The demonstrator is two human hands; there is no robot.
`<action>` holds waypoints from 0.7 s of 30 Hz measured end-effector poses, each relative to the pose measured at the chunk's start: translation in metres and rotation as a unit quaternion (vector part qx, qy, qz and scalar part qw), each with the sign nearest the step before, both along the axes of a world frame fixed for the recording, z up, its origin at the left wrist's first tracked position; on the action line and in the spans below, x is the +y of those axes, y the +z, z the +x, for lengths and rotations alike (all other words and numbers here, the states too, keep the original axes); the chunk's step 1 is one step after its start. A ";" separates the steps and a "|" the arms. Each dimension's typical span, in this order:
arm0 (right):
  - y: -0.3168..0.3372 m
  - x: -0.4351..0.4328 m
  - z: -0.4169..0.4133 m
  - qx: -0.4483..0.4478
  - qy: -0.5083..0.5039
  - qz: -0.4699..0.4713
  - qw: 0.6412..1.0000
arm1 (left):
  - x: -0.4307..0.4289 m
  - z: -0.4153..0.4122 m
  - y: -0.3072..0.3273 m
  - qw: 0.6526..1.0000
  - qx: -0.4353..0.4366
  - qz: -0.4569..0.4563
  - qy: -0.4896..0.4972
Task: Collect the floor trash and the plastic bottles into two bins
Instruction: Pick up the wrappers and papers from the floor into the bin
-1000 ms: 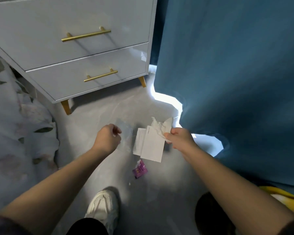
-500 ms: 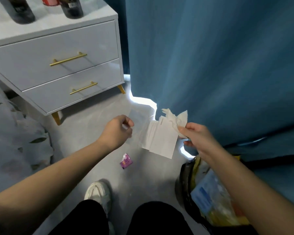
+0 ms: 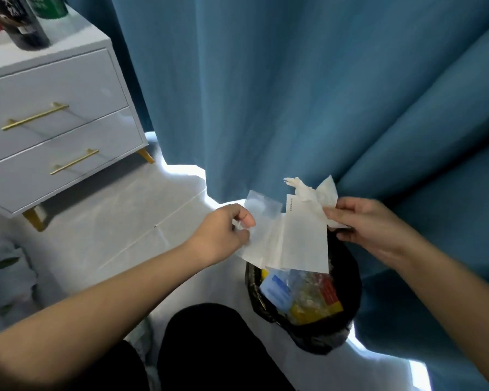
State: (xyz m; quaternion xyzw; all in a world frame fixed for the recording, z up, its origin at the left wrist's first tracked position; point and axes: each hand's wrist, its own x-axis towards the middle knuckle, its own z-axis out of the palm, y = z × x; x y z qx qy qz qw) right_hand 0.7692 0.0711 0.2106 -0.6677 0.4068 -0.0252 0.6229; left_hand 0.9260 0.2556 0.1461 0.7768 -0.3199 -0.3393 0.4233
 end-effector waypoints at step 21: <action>-0.174 -0.013 -0.041 0.286 0.044 -0.269 0.919 | -0.069 -0.061 -0.095 0.861 -0.262 0.280 -0.334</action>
